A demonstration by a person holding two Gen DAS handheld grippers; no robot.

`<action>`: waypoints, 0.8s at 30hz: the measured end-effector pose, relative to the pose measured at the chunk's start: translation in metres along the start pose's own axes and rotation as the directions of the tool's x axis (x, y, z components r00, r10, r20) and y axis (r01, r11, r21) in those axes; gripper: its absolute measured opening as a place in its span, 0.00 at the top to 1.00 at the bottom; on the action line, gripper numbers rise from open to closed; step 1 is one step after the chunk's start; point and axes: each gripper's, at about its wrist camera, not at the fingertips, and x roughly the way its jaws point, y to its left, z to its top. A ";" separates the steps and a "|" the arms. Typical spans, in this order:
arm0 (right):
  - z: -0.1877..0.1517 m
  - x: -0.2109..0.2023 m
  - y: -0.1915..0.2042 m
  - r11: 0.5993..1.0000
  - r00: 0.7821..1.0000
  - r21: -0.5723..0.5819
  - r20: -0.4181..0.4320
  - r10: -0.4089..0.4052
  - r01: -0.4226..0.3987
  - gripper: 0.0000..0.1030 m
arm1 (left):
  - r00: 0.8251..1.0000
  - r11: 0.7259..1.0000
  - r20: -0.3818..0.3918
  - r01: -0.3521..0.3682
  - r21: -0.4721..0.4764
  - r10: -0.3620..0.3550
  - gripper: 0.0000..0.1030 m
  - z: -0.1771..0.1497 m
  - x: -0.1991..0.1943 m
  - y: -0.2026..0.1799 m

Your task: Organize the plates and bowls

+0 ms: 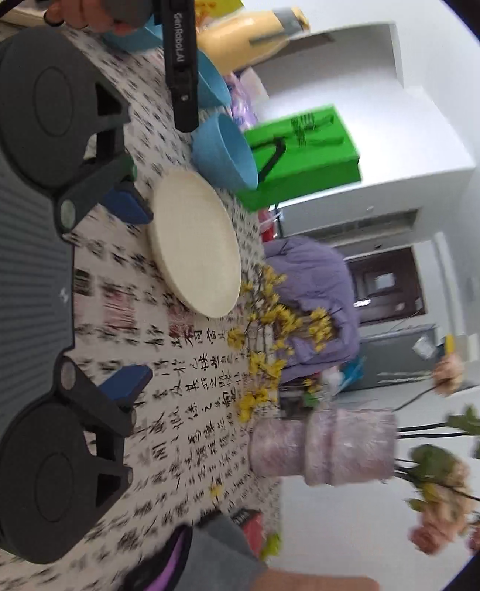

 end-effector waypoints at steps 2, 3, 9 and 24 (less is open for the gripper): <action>0.014 0.028 -0.005 1.000 1.000 0.012 -0.020 -0.007 0.007 0.29 | 1.000 1.000 -0.013 -0.019 0.011 0.019 0.11 0.009 0.028 0.001; 0.019 0.041 -0.007 1.000 1.000 0.016 -0.030 -0.008 0.009 0.35 | 0.999 0.999 -0.027 -0.035 0.016 0.036 0.15 0.013 0.041 0.001; 0.035 0.111 -0.015 0.999 0.996 0.041 -0.089 -0.015 0.019 0.57 | 0.990 0.995 -0.105 -0.098 0.014 0.099 0.50 0.017 0.100 0.008; 0.033 0.134 -0.012 0.999 0.992 0.030 -0.124 -0.016 0.020 0.88 | 0.985 0.997 -0.160 -0.063 -0.033 0.057 0.86 0.009 0.104 0.015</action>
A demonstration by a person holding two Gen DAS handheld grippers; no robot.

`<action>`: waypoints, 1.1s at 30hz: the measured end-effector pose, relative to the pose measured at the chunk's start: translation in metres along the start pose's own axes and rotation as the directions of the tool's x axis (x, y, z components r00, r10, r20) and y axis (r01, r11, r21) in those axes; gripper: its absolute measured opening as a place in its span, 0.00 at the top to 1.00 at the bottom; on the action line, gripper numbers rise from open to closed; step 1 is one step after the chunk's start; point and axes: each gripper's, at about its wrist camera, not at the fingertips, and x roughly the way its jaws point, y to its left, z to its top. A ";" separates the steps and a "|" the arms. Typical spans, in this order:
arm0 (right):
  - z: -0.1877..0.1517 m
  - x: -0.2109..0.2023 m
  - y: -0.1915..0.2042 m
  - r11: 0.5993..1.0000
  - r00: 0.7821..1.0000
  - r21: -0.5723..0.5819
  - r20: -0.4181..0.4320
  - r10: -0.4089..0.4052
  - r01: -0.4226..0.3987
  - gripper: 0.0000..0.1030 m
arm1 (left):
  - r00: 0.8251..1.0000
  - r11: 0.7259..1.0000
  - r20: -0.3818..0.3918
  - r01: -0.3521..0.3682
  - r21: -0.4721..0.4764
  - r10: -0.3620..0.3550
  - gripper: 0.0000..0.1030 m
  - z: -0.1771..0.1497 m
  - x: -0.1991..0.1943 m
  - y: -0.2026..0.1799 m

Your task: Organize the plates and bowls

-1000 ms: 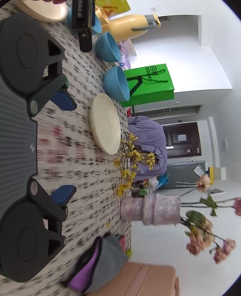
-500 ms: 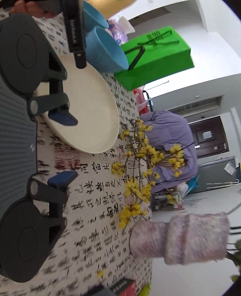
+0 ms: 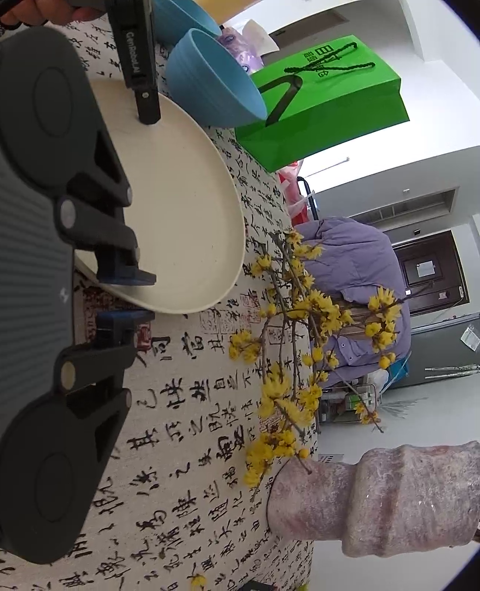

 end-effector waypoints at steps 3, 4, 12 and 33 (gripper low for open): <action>-0.007 -0.011 0.000 1.000 1.000 -0.003 -0.005 -0.007 0.007 0.89 | 1.000 1.000 0.001 0.005 -0.007 -0.005 0.86 -0.010 -0.009 -0.001; -0.011 -0.015 0.000 1.000 1.000 -0.006 -0.006 -0.008 0.008 0.89 | 1.000 1.000 -0.001 0.005 -0.011 -0.005 0.86 -0.013 -0.013 -0.002; -0.049 -0.062 0.003 1.000 1.000 0.009 -0.019 0.005 -0.005 0.89 | 1.000 0.998 -0.023 0.019 -0.056 -0.021 0.86 -0.057 -0.061 -0.004; -0.211 -0.256 0.014 1.000 1.000 -0.017 0.005 0.012 -0.012 0.89 | 0.996 0.987 -0.028 0.080 -0.140 -0.085 0.87 -0.226 -0.236 -0.014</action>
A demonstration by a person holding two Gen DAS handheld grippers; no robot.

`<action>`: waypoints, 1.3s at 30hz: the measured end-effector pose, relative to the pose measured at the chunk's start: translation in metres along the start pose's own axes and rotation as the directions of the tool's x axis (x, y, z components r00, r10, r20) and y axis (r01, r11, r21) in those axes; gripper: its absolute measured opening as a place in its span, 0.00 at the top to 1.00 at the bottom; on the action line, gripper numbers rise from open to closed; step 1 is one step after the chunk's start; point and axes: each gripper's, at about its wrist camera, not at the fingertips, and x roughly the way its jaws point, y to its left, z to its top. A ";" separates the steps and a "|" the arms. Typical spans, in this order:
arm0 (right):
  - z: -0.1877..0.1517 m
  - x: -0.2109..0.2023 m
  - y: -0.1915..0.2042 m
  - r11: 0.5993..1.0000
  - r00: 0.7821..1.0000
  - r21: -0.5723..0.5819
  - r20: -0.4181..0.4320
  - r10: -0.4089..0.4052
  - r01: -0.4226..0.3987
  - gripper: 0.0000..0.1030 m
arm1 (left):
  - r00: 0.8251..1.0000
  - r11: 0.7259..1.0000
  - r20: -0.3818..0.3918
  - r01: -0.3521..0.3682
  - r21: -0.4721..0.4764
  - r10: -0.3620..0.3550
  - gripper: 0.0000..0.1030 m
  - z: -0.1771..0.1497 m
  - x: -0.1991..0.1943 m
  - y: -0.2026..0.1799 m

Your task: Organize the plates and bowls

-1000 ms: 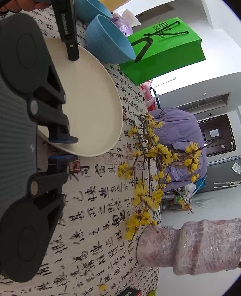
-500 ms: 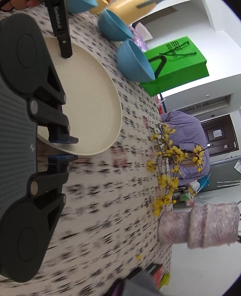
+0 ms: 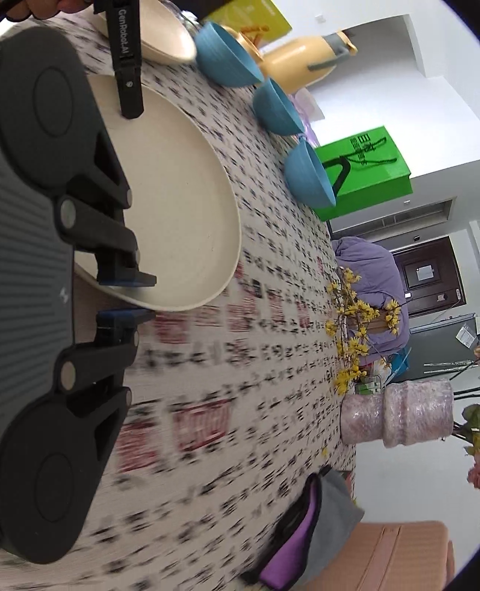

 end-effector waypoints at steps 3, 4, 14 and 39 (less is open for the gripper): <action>-0.012 -0.015 0.004 1.000 1.000 -0.003 0.003 -0.006 0.006 0.89 | 1.000 1.000 0.003 0.002 -0.003 -0.002 0.87 -0.013 -0.012 0.001; -0.015 -0.019 0.005 1.000 1.000 0.002 0.002 -0.007 0.007 0.89 | 1.000 1.000 0.004 0.002 -0.005 -0.002 0.87 -0.016 -0.015 0.001; -0.021 -0.036 0.022 1.000 1.000 -0.009 0.029 -0.006 0.006 0.89 | 0.998 1.000 0.057 -0.002 -0.002 0.002 0.87 -0.023 -0.040 0.010; 0.007 0.033 0.230 0.951 0.979 -0.231 -0.030 0.202 -0.204 0.87 | 0.965 0.951 0.145 -0.175 -0.256 0.217 0.87 0.004 -0.109 0.192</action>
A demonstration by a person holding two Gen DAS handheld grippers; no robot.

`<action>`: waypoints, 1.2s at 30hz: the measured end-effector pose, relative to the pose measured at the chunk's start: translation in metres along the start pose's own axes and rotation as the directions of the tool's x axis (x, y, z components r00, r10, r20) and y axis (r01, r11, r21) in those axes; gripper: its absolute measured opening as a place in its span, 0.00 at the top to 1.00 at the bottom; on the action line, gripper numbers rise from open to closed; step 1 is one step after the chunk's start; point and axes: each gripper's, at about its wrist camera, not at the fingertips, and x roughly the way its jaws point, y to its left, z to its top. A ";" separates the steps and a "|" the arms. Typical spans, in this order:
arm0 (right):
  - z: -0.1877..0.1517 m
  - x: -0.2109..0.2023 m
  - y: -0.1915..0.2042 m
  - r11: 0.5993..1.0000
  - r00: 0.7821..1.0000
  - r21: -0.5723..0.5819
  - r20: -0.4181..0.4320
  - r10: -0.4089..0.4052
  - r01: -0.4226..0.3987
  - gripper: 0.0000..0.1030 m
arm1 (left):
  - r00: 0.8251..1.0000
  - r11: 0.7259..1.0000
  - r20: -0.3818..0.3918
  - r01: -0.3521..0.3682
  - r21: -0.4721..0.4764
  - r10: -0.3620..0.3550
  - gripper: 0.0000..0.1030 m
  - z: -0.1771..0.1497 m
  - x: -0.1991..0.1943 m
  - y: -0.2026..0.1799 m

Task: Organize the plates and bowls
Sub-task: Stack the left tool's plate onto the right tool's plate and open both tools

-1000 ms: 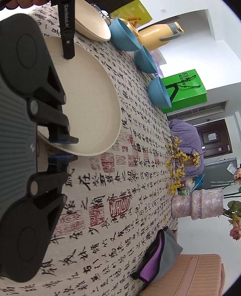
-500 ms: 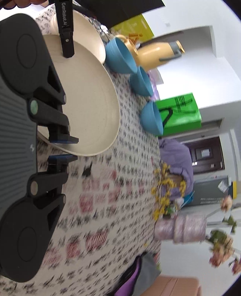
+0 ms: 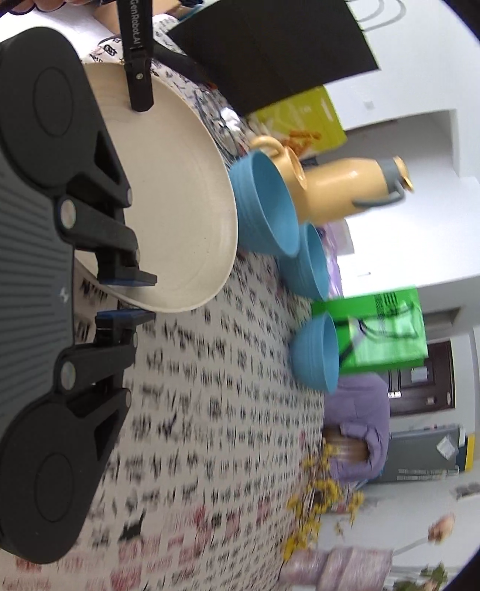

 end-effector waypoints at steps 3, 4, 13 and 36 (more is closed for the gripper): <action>0.003 0.012 0.017 1.000 1.000 -0.025 -0.016 0.010 -0.010 0.87 | 1.000 1.000 -0.003 -0.017 -0.022 0.016 0.87 0.005 0.002 0.017; 0.004 0.015 0.020 0.999 1.000 -0.030 -0.021 0.013 -0.013 0.87 | 1.000 1.000 -0.001 -0.017 -0.026 0.017 0.87 0.006 0.002 0.022; 0.005 0.029 0.039 0.997 0.999 -0.076 -0.028 -0.028 0.025 0.83 | 1.000 1.000 0.013 0.008 -0.025 -0.008 0.85 0.012 0.004 0.034; -0.001 -0.009 0.034 0.996 0.999 -0.081 0.044 -0.029 0.033 0.65 | 0.991 0.996 0.134 0.003 0.090 -0.015 0.48 -0.001 -0.034 0.020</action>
